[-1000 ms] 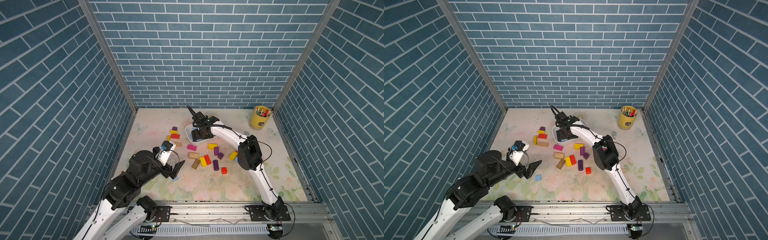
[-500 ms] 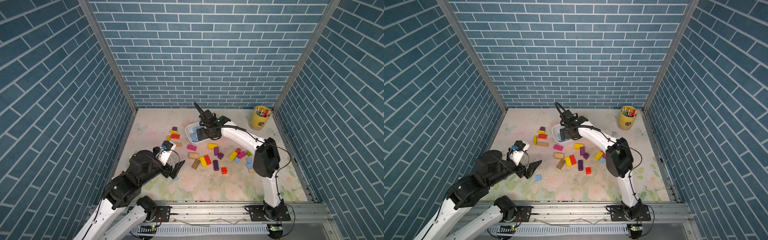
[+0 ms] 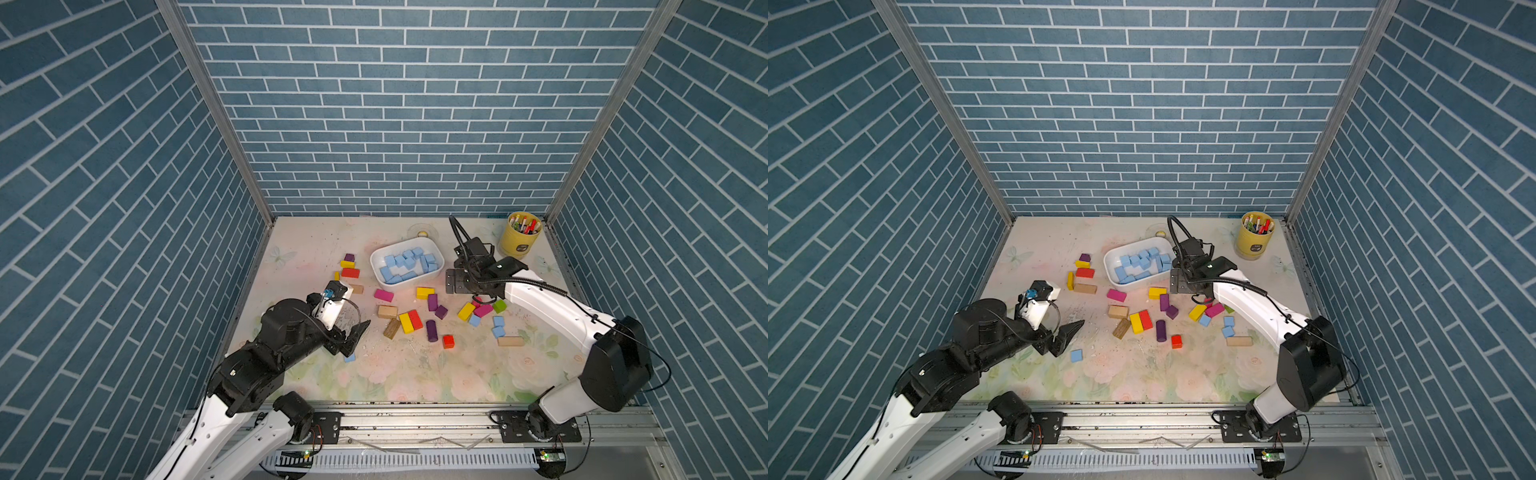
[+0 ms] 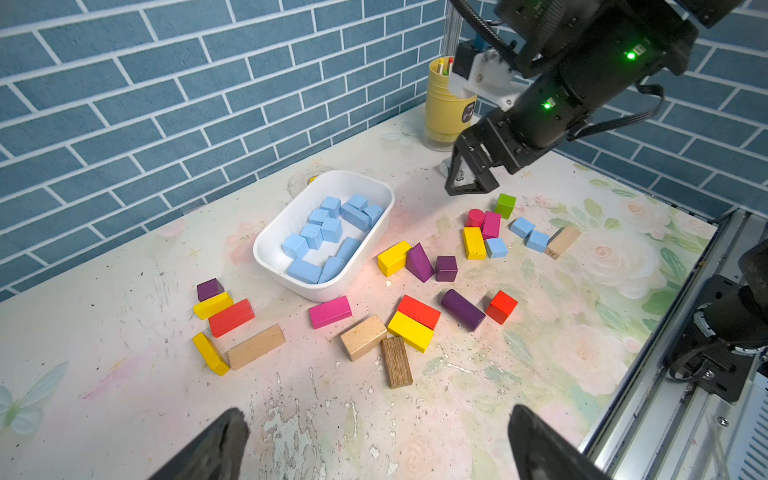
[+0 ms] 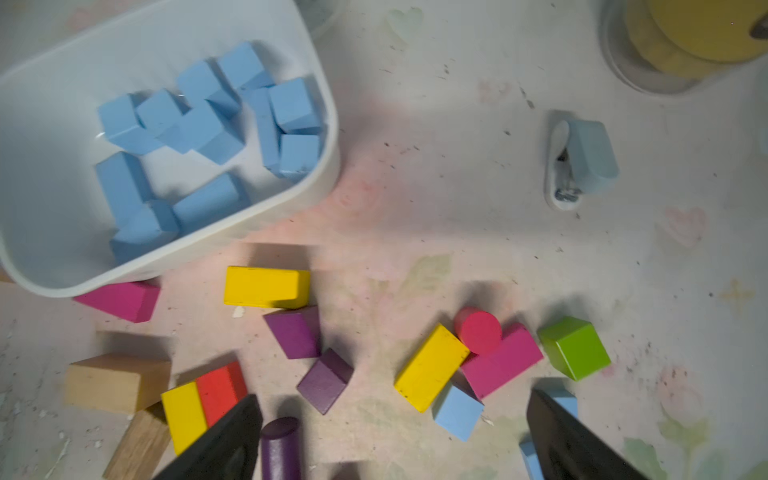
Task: Pick out the blue building blocks
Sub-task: Pick up the building block from the center of the board.
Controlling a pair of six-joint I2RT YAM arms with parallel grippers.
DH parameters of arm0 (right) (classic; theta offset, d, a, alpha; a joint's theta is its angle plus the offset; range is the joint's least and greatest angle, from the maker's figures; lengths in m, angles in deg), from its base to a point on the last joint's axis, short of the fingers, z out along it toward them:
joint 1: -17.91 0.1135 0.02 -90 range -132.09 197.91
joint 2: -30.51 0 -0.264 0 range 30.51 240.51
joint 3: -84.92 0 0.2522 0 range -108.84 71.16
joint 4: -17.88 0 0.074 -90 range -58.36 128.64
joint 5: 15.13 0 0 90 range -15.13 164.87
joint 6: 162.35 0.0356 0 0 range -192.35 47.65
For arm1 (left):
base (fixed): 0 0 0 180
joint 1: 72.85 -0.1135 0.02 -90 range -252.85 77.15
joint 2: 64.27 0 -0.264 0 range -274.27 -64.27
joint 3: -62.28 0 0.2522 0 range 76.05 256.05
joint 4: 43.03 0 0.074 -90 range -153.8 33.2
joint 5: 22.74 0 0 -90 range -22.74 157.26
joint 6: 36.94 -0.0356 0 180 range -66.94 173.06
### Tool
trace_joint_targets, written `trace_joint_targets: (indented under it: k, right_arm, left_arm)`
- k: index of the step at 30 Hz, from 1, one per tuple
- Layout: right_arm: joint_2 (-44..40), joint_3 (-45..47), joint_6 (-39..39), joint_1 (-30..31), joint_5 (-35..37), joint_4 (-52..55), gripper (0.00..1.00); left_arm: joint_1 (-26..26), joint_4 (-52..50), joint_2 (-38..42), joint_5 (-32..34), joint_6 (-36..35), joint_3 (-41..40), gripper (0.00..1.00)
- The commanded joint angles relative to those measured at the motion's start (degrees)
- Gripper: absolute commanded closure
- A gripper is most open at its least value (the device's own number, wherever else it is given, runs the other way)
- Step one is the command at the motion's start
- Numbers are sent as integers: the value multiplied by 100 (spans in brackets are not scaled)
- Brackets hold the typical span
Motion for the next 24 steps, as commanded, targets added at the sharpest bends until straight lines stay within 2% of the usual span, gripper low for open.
trace_joint_targets:
  k: [1,10,14,24]
  right_arm:
    - [-559,550,609,-192,176,-100,1]
    - [-1430,1771,1031,-769,138,-29,5]
    - [-1626,2143,1023,-1002,4,-60,10]
    - [-1275,2443,793,-1313,-470,-399,19]
  left_arm:
    - [-70,-37,-24,-85,-58,107,1]
    - [-94,-35,-32,-143,-41,98,1]
    - [-97,-30,-31,-155,-38,98,1]
    - [-92,-32,-23,-165,-39,103,1]
